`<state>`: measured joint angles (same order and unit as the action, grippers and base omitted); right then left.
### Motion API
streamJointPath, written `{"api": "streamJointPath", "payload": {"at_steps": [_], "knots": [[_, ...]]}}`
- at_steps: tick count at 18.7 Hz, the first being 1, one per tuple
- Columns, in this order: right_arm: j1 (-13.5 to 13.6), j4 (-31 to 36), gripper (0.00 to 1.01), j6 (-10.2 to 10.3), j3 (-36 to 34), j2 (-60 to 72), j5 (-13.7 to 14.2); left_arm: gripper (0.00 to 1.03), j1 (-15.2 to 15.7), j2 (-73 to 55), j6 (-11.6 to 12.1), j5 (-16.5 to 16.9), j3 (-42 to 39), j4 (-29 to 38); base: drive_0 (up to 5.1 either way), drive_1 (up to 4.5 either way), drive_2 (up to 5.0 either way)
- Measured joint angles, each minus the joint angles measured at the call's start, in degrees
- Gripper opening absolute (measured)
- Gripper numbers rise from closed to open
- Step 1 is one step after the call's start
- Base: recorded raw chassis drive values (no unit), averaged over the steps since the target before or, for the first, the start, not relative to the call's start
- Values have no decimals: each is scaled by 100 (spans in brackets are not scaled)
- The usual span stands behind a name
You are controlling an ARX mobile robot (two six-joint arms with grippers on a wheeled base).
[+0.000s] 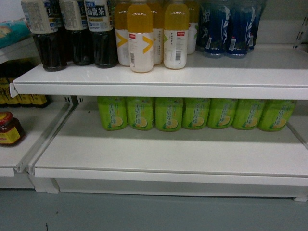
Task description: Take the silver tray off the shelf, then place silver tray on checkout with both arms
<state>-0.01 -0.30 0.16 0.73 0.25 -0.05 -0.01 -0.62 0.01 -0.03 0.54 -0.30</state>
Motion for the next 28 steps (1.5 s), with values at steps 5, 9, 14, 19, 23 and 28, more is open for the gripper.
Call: {"api": "streamJointPath", "payload": {"at_steps": [5,9,14,19,23,28], "knots": [[0,0,98,0,0,0,0,98,0,0,0,0,0,0,0,0,0],[0,0,98,0,0,0,0,98,0,0,0,0,0,0,0,0,0],[0,0,98,0,0,0,0,98,0,0,0,0,0,0,0,0,0],[0,0,98,0,0,0,0,98,0,0,0,0,0,0,0,0,0],[0,-7,98,2,0,0,4,98,0,0,0,2,0,-15,0,0,0],[0,-2,98,-11,0,0,-7,98,0,0,0,-2,0,2,0,0,0]]}}
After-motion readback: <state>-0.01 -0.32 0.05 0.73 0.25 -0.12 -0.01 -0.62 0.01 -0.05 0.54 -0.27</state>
